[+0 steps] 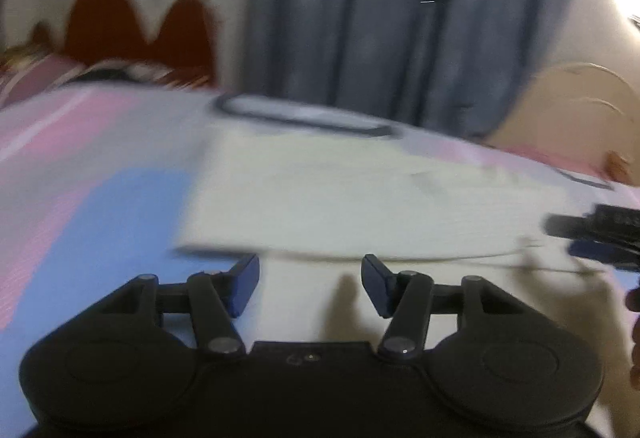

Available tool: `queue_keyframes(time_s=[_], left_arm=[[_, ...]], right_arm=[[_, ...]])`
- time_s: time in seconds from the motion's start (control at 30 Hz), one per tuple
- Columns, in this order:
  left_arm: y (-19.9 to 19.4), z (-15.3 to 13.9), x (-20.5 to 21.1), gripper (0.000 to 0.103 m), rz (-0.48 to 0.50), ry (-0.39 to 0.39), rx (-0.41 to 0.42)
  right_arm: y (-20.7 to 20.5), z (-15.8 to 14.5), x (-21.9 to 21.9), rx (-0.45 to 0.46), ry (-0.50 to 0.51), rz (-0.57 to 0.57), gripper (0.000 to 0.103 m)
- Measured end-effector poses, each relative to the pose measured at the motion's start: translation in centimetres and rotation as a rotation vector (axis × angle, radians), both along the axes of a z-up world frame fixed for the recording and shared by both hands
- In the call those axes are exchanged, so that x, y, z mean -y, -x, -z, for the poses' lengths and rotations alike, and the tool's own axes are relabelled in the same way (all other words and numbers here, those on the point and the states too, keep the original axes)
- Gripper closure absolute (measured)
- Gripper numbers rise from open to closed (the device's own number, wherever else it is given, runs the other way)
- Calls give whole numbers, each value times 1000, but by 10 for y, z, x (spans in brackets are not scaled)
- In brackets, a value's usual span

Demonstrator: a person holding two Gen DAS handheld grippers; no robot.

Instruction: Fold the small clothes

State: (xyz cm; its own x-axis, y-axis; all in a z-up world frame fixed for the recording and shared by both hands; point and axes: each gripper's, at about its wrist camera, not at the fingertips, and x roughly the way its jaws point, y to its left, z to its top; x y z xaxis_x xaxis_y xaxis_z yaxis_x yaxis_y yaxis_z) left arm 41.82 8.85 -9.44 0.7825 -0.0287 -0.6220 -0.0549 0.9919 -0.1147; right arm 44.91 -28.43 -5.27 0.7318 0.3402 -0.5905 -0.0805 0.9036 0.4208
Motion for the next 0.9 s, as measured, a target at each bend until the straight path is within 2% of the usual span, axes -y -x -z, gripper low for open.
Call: queue_keyframes(time_s=[0.1,0.13,0.17,0.23,0.27,0.33,0.43,0.5,0.57,0.6,0.73,0.77,0.83,0.9], left_arm=[[-5,10,-23,50,-41,19,-38],[-11,9,-27,50,-41,26,-41],[-15,11,-27,50,-36,28,-40],[-23,13,-24,50,-30,6,-37],[-22,10,-22,50,-29,-4,-37],[-23,10,-18,50,-23,-21,-36],[-21,6,-19,50,-18,-30,-32],[-18,7,-20,49,-15,-32,-26],[-18,7,-18,50,-11,-42,-23],[-18,7,-17,53,-9,-50,-20],[-24,4,-15,64,10,-62,-13],[-26,3,-13,66,18,-69,-14],[-29,2,-11,77,32,-69,-15],[-31,2,-11,80,43,-58,-22]], right_arm=[[-11,10,-3,-41,-7,14,35],[-14,10,-6,-36,0,4,44],[-17,10,-10,-36,0,-15,59],[-24,11,-22,-35,24,-57,77],[-28,11,-28,-33,52,-73,86],[-33,8,-35,-16,82,-104,96],[-22,-20,-32,104,92,-113,97],[-8,-46,-15,206,70,-59,97],[8,-63,11,287,88,23,97],[9,-61,18,280,107,35,97],[4,-28,34,144,158,12,97],[6,-23,35,140,164,9,97],[9,-16,38,130,165,16,97],[12,-12,41,119,157,27,97]])
